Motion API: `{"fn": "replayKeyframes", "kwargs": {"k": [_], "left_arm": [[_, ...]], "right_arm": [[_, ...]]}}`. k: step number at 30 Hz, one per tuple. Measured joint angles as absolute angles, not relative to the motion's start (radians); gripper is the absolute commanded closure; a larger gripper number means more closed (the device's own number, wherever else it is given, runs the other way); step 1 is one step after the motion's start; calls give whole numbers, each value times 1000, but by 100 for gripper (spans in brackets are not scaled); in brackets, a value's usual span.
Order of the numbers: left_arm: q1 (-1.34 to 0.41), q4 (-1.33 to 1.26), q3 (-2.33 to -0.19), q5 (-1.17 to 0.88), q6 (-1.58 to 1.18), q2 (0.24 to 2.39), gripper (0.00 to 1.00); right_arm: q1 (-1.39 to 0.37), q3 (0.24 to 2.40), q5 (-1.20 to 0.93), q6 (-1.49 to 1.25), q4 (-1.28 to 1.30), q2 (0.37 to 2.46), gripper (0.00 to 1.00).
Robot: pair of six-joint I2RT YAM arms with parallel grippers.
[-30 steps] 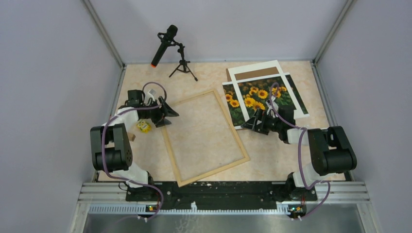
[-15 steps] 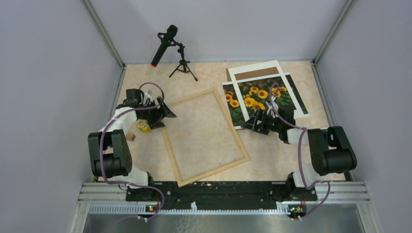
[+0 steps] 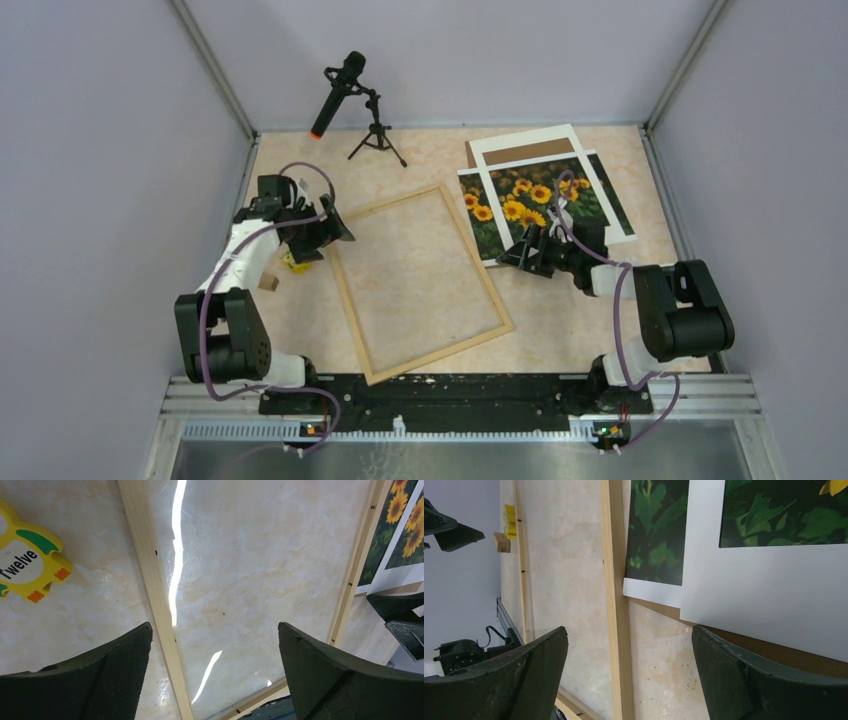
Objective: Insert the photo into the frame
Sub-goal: Place the photo frame item in the photo frame.
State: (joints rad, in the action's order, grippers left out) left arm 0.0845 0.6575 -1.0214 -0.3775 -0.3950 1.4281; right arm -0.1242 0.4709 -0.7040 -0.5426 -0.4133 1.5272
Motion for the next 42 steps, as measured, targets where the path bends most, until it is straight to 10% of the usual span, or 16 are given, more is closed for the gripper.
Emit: {"fn": "replayKeyframes", "kwargs": {"k": [42], "left_arm": [[-134,487,-896,-248,-502,1547,2]], "right_arm": [[-143,473,-704,-542,-428,1539,6]]}}
